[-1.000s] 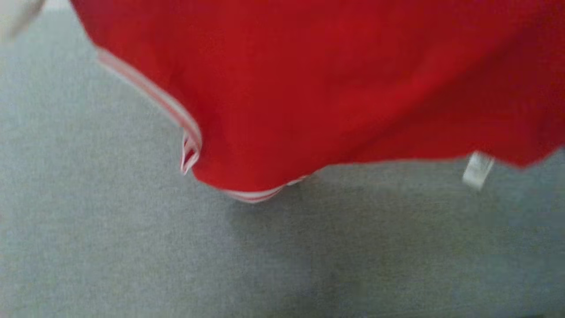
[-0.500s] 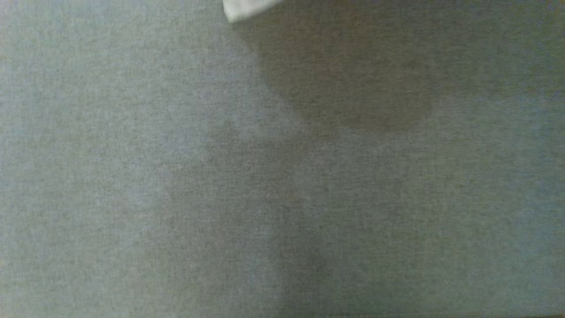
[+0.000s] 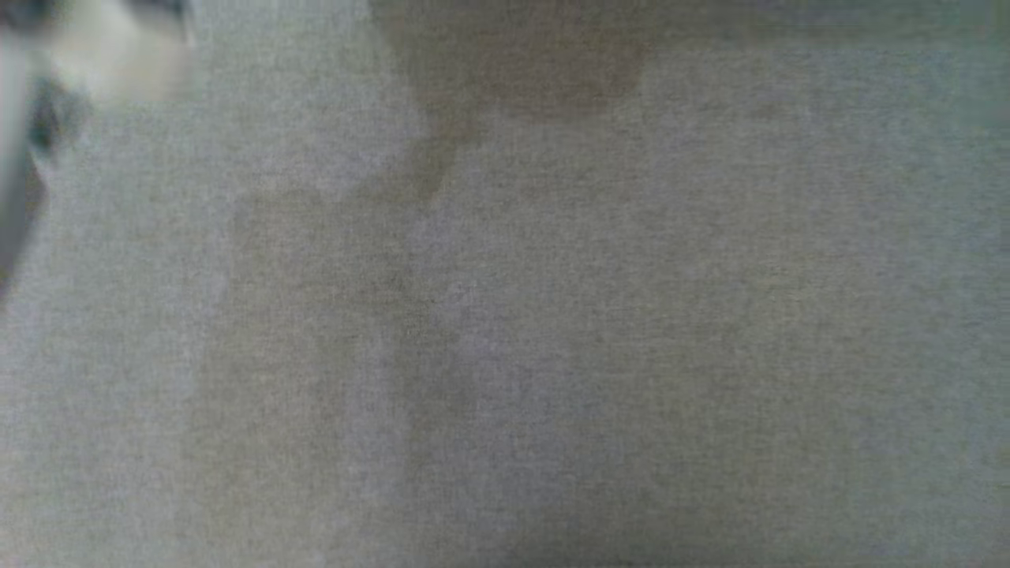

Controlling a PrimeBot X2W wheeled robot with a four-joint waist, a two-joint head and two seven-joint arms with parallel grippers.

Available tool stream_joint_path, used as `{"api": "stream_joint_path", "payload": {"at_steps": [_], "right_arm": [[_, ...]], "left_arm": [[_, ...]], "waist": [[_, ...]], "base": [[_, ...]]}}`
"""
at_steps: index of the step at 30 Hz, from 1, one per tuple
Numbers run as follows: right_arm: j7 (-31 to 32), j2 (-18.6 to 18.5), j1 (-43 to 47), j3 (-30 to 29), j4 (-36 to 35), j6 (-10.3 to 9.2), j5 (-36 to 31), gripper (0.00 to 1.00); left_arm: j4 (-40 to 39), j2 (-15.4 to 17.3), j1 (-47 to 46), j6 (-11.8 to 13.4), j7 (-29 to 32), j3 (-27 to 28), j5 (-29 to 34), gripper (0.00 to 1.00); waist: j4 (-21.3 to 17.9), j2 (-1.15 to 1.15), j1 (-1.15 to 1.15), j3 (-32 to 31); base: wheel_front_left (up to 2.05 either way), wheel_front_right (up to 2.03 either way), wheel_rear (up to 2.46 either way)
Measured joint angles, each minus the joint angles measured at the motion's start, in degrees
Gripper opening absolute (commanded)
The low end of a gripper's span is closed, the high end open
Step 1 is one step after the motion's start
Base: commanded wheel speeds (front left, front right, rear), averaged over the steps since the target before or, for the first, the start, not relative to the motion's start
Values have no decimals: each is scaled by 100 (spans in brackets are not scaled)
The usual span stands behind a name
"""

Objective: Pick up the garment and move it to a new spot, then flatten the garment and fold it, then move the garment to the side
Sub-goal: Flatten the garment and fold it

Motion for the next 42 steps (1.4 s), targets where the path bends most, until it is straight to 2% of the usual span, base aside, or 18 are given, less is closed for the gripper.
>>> {"api": "stream_joint_path", "payload": {"at_steps": [3,7,10,14,22,25,31,42], "right_arm": [[-1,52,446,-144,-138,0,5,0],[-1,164,1610,-233,-419,0,31,0],[-1,204,2509,-278,-514,0,25,0],[-1,255,3536,-459,-630,0,-23,0],[-1,508,4890,-1023,-857,0,-235,0],[-1,625,5245,-1185,-925,0,-325,0],[19,690,5219,-1241,-920,0,-299,0],[321,706,3749,-1055,-617,0,-138,0]], "left_arm": [[-324,196,684,154,0,-42,21,0],[-806,544,2169,485,1,-219,11,0],[-1055,681,3179,747,1,-337,-131,0],[-1291,702,4180,1029,2,-502,-281,0],[-1424,700,5225,1182,3,-689,-592,0],[-1417,698,5378,1167,3,-756,-701,0],[-1310,687,5130,1031,4,-743,-630,0],[-487,312,2872,431,9,-565,-109,0]], "waist": [[-38,0,0,-143],[-129,0,-1,-493],[-200,0,-1,-776],[-267,0,-2,-1151],[-400,1,-1,-1601],[-416,1,0,-1684],[-375,1,0,-1674],[-284,0,2,-1135]], "base": [[0,0,0],[0,0,0],[0,0,0],[0,0,0],[0,0,0],[0,0,0],[0,0,0],[0,0,0]]}}
